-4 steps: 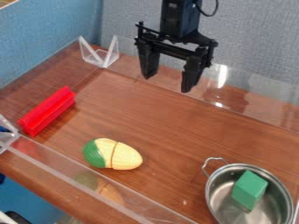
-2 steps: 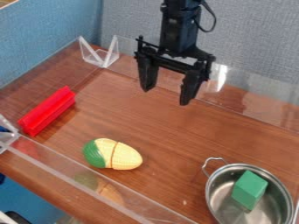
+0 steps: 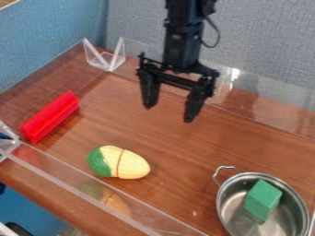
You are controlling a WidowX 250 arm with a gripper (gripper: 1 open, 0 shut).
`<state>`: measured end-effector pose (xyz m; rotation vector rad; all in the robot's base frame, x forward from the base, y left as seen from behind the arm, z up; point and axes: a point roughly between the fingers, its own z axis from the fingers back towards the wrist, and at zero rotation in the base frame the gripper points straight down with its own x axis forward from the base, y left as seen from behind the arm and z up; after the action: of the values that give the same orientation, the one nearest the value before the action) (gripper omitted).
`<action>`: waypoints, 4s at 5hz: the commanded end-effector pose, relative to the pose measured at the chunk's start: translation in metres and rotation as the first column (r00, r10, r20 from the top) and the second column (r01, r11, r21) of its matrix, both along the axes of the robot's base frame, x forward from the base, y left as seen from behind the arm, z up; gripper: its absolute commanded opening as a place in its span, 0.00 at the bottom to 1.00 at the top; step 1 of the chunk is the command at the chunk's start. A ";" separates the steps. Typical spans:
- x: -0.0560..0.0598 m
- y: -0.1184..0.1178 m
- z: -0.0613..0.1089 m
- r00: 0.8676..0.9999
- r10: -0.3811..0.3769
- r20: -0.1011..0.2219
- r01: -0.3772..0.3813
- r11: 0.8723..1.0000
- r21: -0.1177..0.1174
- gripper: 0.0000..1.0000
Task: Put the green block into the metal pot
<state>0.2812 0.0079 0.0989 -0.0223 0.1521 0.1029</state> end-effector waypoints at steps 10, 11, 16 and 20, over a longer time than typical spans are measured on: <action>-0.068 0.072 -0.011 0.660 0.748 0.068 -0.716 0.653 -0.247 1.00; -0.069 0.068 -0.009 0.672 0.738 0.064 -0.703 0.662 -0.260 1.00; -0.066 0.064 -0.003 0.693 0.720 0.041 -0.671 0.665 -0.327 1.00; -0.067 0.048 -0.035 0.623 0.782 0.018 -0.738 0.595 -0.317 1.00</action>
<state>0.2124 0.0548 0.0608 -0.3894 -0.0022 0.9680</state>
